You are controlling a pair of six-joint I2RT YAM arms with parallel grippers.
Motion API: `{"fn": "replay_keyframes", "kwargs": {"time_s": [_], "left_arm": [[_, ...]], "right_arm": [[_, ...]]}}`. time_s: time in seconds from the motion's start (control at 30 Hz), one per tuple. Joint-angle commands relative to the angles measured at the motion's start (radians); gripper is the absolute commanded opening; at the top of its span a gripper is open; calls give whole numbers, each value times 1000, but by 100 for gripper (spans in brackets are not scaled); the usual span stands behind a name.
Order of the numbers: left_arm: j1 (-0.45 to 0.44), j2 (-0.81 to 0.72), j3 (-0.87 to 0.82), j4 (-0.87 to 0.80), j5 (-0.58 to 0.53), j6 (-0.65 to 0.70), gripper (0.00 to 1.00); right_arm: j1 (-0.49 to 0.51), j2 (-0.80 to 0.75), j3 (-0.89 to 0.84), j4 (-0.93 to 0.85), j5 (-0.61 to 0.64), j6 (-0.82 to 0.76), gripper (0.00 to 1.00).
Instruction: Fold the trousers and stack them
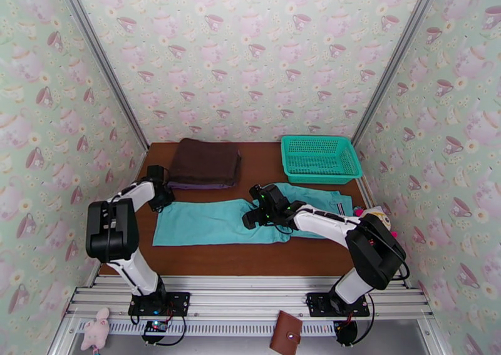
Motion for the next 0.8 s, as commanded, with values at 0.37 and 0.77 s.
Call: {"fn": "replay_keyframes", "kwargs": {"time_s": [0.37, 0.77], "left_arm": [[26, -257, -147, -45, -144, -179, 0], [79, -221, -156, 52, -222, -213, 0]], "right_arm": [[-5, -31, -22, -5, -26, -8, 99], [-8, -22, -22, -24, 57, -3, 99]]}}
